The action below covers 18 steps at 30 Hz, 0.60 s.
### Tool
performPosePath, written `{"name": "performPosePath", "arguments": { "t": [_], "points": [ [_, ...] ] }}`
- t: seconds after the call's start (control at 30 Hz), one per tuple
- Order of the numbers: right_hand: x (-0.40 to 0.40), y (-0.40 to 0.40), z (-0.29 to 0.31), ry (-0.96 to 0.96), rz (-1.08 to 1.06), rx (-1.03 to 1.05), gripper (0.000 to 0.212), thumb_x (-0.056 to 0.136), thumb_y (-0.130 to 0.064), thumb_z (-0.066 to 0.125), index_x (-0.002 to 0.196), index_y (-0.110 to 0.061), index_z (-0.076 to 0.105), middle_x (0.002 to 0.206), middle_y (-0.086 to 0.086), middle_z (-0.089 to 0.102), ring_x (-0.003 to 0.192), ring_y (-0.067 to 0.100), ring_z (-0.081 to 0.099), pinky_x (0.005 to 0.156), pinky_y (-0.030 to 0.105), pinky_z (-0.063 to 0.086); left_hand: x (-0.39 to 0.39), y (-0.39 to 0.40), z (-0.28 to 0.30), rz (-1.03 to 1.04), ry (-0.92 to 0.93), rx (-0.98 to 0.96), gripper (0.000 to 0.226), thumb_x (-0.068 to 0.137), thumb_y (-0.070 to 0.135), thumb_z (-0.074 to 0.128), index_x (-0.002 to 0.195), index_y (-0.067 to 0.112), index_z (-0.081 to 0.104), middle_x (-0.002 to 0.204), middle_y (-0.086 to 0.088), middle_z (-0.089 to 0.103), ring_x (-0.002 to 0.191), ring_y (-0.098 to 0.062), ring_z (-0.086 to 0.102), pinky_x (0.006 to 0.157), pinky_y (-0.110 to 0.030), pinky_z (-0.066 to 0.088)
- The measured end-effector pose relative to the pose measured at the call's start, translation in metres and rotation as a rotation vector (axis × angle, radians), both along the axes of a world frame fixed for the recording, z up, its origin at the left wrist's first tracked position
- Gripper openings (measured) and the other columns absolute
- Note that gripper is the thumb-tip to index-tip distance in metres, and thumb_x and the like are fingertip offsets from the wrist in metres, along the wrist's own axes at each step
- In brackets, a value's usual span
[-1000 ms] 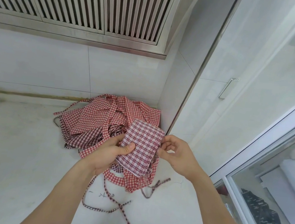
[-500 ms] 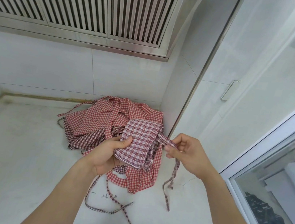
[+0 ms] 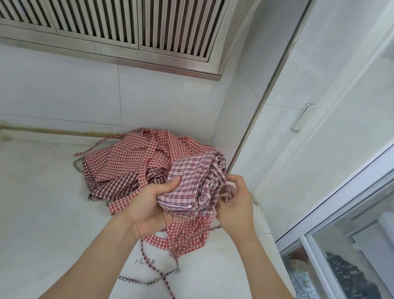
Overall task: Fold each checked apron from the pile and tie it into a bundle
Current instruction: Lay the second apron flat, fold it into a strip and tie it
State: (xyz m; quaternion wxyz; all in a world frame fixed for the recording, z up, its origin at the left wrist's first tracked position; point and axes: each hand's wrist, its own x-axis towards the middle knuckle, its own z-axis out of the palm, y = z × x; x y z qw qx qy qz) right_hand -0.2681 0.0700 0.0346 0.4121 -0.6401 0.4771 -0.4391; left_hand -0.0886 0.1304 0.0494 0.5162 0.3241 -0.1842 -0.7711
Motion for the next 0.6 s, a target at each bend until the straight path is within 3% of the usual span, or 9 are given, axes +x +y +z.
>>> {"name": "performPosePath", "arguments": {
  "t": [0.07, 0.17, 0.33, 0.4, 0.47, 0.53, 0.6],
  "points": [
    [-0.003, 0.001, 0.003, -0.005, 0.001, -0.001, 0.034, 0.086, -0.007, 0.072, 0.072, -0.036, 0.064, 0.064, -0.018, 0.064, 0.05, -0.003, 0.052, 0.049, 0.015, 0.039, 0.002, 0.0, -0.001, 0.006, 0.024, 0.0, 0.051, 0.096, 0.029, 0.052, 0.136, -0.001, 0.053, 0.136, -0.022, 0.059, 0.116, -0.036, 0.063, 0.093, -0.046, 0.056],
    [-0.003, 0.002, 0.005, -0.063, 0.073, 0.053, 0.051, 0.086, -0.001, 0.073, 0.044, -0.024, 0.055, 0.042, -0.015, 0.042, 0.039, 0.001, 0.032, 0.043, 0.017, 0.029, 0.0, 0.0, -0.001, 0.008, 0.052, -0.006, 0.051, 0.096, 0.029, 0.052, 0.136, -0.001, 0.053, 0.136, -0.022, 0.059, 0.116, -0.036, 0.063, 0.088, -0.045, 0.058],
    [0.001, 0.006, 0.009, -0.071, 0.158, 0.232, 0.067, 0.082, 0.021, 0.056, 0.031, -0.02, 0.044, 0.037, -0.014, 0.039, 0.037, 0.003, 0.031, 0.041, 0.016, 0.026, -0.006, 0.002, 0.0, 0.018, 0.071, 0.015, 0.048, 0.093, 0.028, 0.054, 0.131, -0.002, 0.057, 0.13, -0.022, 0.063, 0.107, -0.034, 0.069, 0.081, -0.043, 0.061],
    [0.0, 0.006, 0.008, -0.11, 0.19, 0.304, 0.06, 0.083, 0.02, 0.055, 0.037, -0.017, 0.051, 0.044, -0.01, 0.049, 0.041, 0.007, 0.038, 0.043, 0.016, 0.029, -0.006, 0.002, -0.002, 0.017, 0.073, 0.026, 0.048, 0.093, 0.027, 0.054, 0.131, -0.002, 0.057, 0.13, -0.022, 0.063, 0.107, -0.034, 0.069, 0.082, -0.043, 0.061],
    [0.0, 0.007, 0.008, -0.139, 0.218, 0.392, 0.034, 0.089, 0.011, 0.058, 0.056, 0.0, 0.057, 0.055, 0.004, 0.055, 0.049, 0.016, 0.042, 0.049, 0.022, 0.03, -0.005, 0.002, -0.005, 0.034, 0.065, 0.041, 0.047, 0.093, 0.028, 0.055, 0.13, -0.002, 0.058, 0.128, -0.021, 0.064, 0.106, -0.034, 0.069, 0.081, -0.043, 0.061],
    [0.0, 0.007, 0.004, -0.178, 0.206, 0.516, 0.022, 0.095, 0.002, 0.054, 0.073, 0.001, 0.06, 0.064, 0.012, 0.057, 0.05, 0.017, 0.043, 0.05, 0.025, 0.032, -0.004, 0.0, -0.008, 0.069, 0.0, 0.059, 0.046, 0.093, 0.028, 0.057, 0.127, -0.002, 0.06, 0.124, -0.02, 0.067, 0.102, -0.032, 0.07, 0.077, -0.041, 0.062],
    [0.002, 0.007, 0.002, -0.341, 0.204, 0.702, 0.02, 0.098, -0.007, 0.047, 0.097, 0.001, 0.065, 0.092, 0.017, 0.069, 0.069, 0.023, 0.061, 0.058, 0.03, 0.046, -0.002, -0.001, -0.011, 0.08, -0.128, 0.066, 0.043, 0.094, 0.031, 0.057, 0.123, 0.0, 0.063, 0.119, -0.017, 0.07, 0.101, -0.031, 0.071, 0.076, -0.041, 0.061]
  ]
}}
